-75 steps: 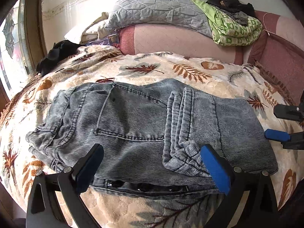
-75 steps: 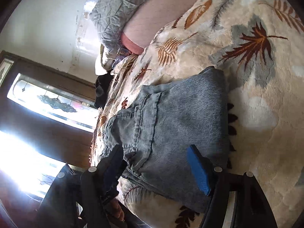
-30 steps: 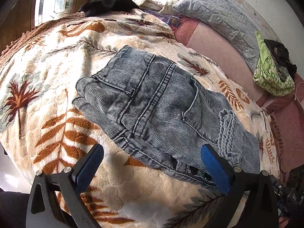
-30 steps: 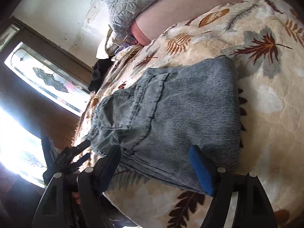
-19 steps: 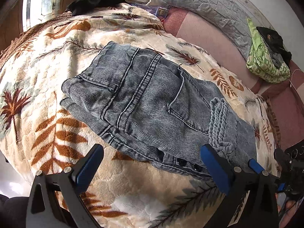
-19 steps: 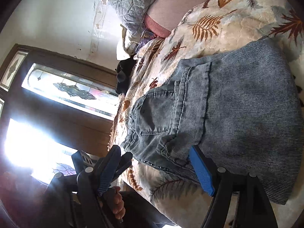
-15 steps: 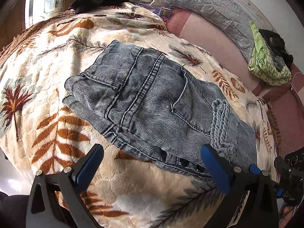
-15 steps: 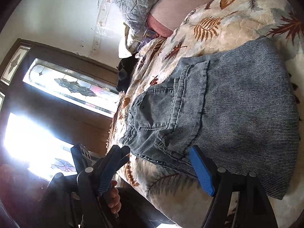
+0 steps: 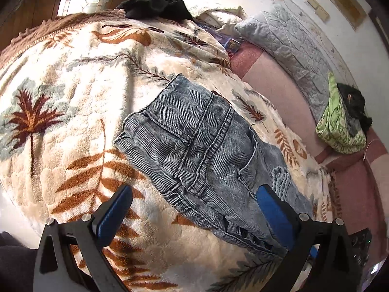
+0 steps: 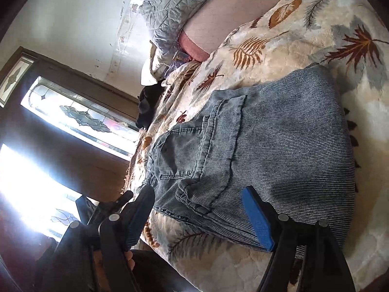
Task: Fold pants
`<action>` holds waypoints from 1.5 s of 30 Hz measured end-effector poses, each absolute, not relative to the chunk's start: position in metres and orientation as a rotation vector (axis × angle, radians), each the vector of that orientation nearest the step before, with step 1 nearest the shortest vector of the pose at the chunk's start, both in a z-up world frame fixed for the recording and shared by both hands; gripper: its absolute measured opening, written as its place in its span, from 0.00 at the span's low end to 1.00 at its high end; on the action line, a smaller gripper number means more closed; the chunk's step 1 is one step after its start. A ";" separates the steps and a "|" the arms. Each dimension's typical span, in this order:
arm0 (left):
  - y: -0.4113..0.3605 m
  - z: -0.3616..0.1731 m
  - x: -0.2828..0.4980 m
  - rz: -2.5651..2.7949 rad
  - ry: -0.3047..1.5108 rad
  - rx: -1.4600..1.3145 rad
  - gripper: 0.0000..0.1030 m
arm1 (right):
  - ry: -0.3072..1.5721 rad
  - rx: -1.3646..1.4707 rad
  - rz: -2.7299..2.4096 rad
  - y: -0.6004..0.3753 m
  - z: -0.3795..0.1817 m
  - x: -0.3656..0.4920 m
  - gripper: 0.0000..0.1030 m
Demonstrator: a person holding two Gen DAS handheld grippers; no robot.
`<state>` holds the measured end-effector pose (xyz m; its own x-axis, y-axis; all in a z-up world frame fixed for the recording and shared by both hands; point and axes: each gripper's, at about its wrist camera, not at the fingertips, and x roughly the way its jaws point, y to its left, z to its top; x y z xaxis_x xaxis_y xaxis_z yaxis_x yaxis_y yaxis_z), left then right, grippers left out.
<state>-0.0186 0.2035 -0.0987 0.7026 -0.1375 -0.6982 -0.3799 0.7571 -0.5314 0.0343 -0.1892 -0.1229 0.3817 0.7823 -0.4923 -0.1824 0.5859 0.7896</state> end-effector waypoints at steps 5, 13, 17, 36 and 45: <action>0.229 -0.119 -0.019 0.075 0.790 -0.957 0.99 | 0.996 0.683 0.700 -0.183 -0.123 0.033 0.75; 0.250 -0.130 0.001 0.027 0.742 -1.126 0.99 | 0.983 0.657 0.714 -0.178 -0.121 0.032 0.75; 0.251 -0.131 0.011 0.021 0.732 -1.126 0.98 | 0.971 0.654 0.709 -0.180 -0.118 0.032 0.75; 0.266 -0.156 0.009 0.080 0.769 -1.145 0.21 | 1.067 0.395 0.760 -0.111 -0.081 0.068 0.75; 0.269 -0.159 0.007 0.068 0.766 -1.159 0.23 | 1.165 0.075 0.857 0.028 -0.038 0.155 0.75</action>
